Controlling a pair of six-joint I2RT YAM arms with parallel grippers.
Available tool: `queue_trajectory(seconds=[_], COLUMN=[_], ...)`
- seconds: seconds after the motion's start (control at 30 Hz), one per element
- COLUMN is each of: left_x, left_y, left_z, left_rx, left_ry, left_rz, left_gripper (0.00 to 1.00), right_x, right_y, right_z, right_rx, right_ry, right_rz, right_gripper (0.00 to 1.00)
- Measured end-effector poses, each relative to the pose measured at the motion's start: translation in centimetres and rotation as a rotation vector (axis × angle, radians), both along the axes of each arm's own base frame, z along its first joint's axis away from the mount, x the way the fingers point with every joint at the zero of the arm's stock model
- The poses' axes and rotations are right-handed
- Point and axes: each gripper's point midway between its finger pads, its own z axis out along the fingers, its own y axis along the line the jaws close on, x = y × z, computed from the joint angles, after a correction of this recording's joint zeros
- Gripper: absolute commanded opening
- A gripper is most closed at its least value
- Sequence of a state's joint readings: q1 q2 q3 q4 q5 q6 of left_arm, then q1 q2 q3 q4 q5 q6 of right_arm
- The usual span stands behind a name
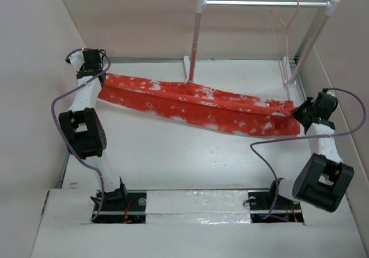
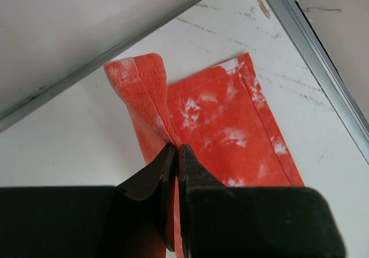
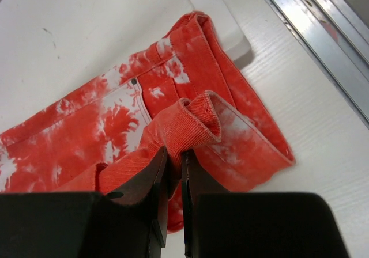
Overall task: Place the trousers on the hanger
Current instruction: Fold the trousers at the center of the board.
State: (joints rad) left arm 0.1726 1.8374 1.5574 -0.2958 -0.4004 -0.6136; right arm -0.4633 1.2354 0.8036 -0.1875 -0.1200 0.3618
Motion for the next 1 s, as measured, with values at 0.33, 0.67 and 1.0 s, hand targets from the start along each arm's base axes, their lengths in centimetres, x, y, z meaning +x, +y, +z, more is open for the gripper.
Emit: queue_trajectory(seconds=[0.33,0.67,1.0], left_x=[4.8,9.1,12.2], left_y=[0.2,-0.7,-1.1], left_z=[-1.5,-2.2,-3.6], left_rx=[0.105,0.162,0.243], left_ry=[0.037,0.023,0.029], left_rz=[-0.024,-0.069,-0.096], left_gripper=[0.0,0.0,0.22], right_x=[6.6,8.9,10.8], right_y=[0.2,-0.2,-0.6], right_z=[-2.8,-5.5,-7.5], right_rx=[0.033,0.044,0.041], right_ry=[0.051,0.07,0.08], right_rz=[0.081,0.089,0.087], right_gripper=[0.0,0.0,0.17])
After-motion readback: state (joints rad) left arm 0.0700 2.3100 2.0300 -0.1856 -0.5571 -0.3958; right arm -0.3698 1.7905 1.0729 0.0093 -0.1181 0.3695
